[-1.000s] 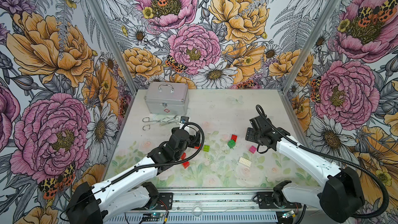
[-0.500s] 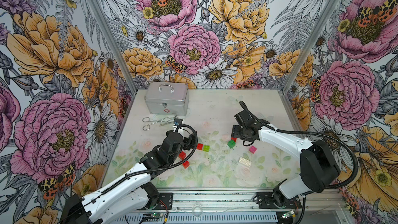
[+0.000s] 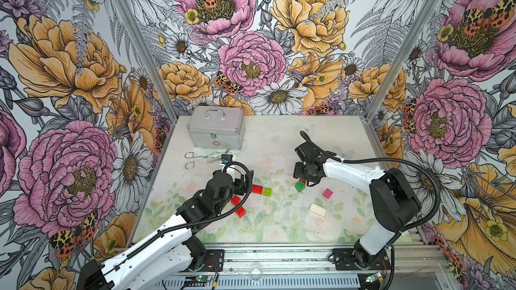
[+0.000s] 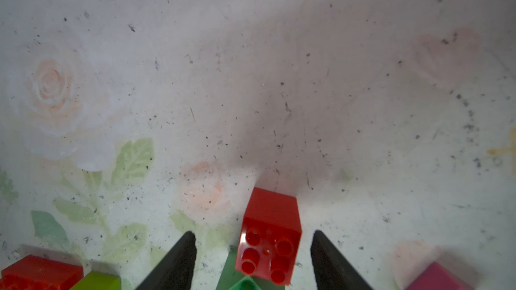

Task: Assemble the letter r with lego
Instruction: Adjust the lego brick at the center of the board.

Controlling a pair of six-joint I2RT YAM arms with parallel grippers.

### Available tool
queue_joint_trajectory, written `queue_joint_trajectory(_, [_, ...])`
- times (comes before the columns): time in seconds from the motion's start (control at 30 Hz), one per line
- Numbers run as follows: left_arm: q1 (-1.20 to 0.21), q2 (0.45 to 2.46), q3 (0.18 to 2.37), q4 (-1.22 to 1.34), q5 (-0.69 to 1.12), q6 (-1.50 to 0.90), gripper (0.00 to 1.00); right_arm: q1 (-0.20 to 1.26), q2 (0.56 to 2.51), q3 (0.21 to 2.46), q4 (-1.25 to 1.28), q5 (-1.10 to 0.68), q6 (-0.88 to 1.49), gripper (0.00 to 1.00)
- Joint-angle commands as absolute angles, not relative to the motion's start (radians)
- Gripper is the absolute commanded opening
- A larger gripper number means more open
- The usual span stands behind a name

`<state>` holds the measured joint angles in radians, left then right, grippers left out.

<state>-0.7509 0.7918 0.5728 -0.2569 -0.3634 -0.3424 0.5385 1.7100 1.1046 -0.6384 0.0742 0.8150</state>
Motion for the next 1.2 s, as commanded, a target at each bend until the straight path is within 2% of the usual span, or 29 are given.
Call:
queue_joint_trajectory(0.0, [-0.736,0.784,0.564,-0.262,-0.339,-0.354,0.99,0.543,1.735,1.14,-0.638,0.092,0.821,0.65])
queue_joint_trajectory(0.23, [-0.729,0.788,0.563,-0.259,-0.328,-0.362,0.99,0.543,1.785,1.179,-0.663,0.104,0.803,0.5])
queue_joint_trajectory(0.4, [-0.727,0.793,0.565,-0.258,-0.321,-0.368,0.99,0.542,1.816,1.213,-0.667,0.099,0.789,0.44])
queue_joint_trajectory(0.6, [-0.727,0.789,0.563,-0.27,-0.322,-0.377,0.99,0.544,1.869,1.274,-0.688,0.094,0.776,0.41])
queue_joint_trajectory(0.77, [-0.724,0.769,0.55,-0.28,-0.325,-0.391,0.99,0.543,1.865,1.27,-0.698,0.101,0.771,0.5])
queue_joint_trajectory(0.93, [-0.715,0.768,0.538,-0.278,-0.334,-0.388,0.99,0.543,1.836,1.237,-0.701,0.101,0.77,0.51])
queue_joint_trajectory(1.1, [-0.706,0.779,0.54,-0.27,-0.327,-0.388,0.99,0.55,1.842,1.226,-0.701,0.09,0.773,0.48])
queue_joint_trajectory(1.17, [-0.704,0.782,0.538,-0.268,-0.327,-0.384,0.99,0.552,1.847,1.225,-0.7,0.081,0.778,0.43])
